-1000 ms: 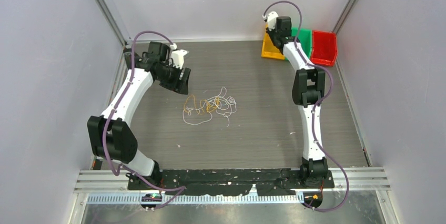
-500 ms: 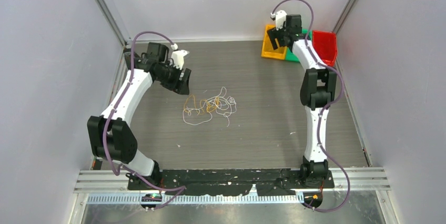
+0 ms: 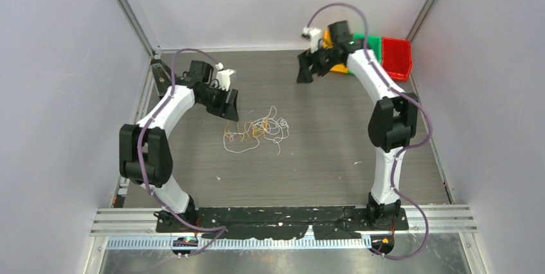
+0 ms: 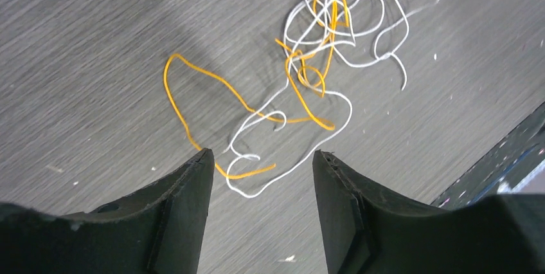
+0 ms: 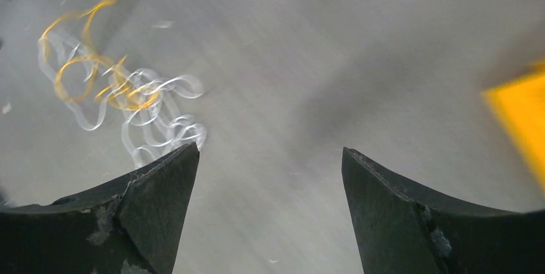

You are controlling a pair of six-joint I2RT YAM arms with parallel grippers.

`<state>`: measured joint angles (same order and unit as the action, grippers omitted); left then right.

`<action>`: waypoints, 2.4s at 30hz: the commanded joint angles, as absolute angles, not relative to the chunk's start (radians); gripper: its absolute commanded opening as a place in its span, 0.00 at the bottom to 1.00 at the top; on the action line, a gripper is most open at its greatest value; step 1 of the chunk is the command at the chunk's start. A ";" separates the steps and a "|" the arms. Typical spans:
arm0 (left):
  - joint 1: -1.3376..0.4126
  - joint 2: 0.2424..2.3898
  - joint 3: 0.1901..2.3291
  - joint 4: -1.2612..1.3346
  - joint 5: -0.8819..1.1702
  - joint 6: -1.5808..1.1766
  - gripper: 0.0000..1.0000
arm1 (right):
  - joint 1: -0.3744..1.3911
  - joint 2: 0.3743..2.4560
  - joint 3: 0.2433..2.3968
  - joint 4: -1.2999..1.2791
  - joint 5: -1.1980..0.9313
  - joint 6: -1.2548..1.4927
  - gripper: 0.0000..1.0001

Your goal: Untangle the cables

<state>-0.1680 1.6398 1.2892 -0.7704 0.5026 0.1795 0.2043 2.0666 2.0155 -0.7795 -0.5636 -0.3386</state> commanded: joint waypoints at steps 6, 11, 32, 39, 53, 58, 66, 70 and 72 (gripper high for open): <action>-0.166 1.735 1.301 -0.588 0.629 -0.043 0.55 | 0.438 2.087 1.815 -0.814 -0.623 -0.223 0.83; -0.198 1.703 1.244 -0.474 0.656 -0.052 0.57 | 0.483 2.096 1.732 -0.769 -0.619 -0.188 0.79; -0.387 1.687 1.155 -0.452 0.369 0.054 0.72 | 0.483 2.031 1.463 -0.678 -0.526 -0.128 0.44; -0.413 1.708 1.202 -0.455 0.346 0.103 0.69 | 0.471 2.005 1.434 -0.623 -0.505 -0.103 0.15; -0.506 1.775 1.269 -0.429 0.286 0.141 0.72 | 0.419 1.915 1.368 -0.559 -0.564 -0.043 0.28; -0.506 1.784 1.263 -0.433 0.291 0.124 0.72 | 0.420 1.955 1.392 -0.523 -0.548 0.008 0.45; -0.510 1.828 1.281 -0.453 0.275 0.119 0.72 | 0.423 2.024 1.393 -0.516 -0.489 0.031 0.40; -0.518 1.881 1.318 -0.500 0.231 0.108 0.70 | 0.423 2.030 1.400 -0.548 -0.449 -0.009 0.17; -0.519 1.896 1.323 -0.509 0.197 0.093 0.67 | 0.422 2.005 1.397 -0.570 -0.397 -0.068 0.07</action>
<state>-0.5133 1.8683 1.2797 -0.4808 0.2600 0.1242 0.4171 2.0232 1.3693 -0.5438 -0.4816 0.0097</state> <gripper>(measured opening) 0.696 0.112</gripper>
